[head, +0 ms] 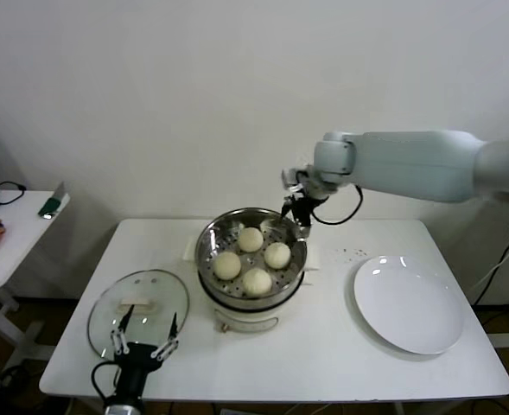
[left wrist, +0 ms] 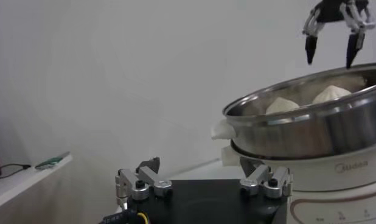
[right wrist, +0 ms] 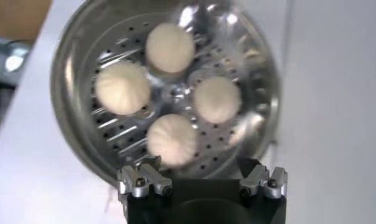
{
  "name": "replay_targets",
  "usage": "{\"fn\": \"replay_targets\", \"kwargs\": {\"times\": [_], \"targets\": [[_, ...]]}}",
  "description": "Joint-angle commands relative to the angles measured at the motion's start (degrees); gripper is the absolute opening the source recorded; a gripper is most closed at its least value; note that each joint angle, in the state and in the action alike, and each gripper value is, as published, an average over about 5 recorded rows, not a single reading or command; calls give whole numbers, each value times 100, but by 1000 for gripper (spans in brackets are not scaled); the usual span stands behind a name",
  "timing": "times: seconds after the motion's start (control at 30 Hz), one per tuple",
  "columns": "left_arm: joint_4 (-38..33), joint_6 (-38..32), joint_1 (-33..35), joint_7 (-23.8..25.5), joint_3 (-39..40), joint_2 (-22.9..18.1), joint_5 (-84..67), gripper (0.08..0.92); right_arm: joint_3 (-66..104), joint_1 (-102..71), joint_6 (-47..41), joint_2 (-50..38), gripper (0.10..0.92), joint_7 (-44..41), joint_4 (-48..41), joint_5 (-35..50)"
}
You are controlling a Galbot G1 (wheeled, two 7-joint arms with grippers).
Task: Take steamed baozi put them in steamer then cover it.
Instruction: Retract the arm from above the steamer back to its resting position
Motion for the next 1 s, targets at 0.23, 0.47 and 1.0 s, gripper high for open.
{"fn": "replay_targets", "kwargs": {"times": [0.23, 0.47, 1.0], "targets": [[-175, 98, 12, -36, -34, -28, 232, 823, 4555, -3796, 1492, -3288, 823, 2951, 1465, -423], [-267, 260, -2, -188, -57, -85, 790, 823, 7745, -6620, 1781, -3656, 823, 3055, 1487, -833], [-271, 1437, -408, -475, -62, 372, 3961, 823, 13292, -11730, 1446, -1412, 823, 3324, 2335, -1658]]}}
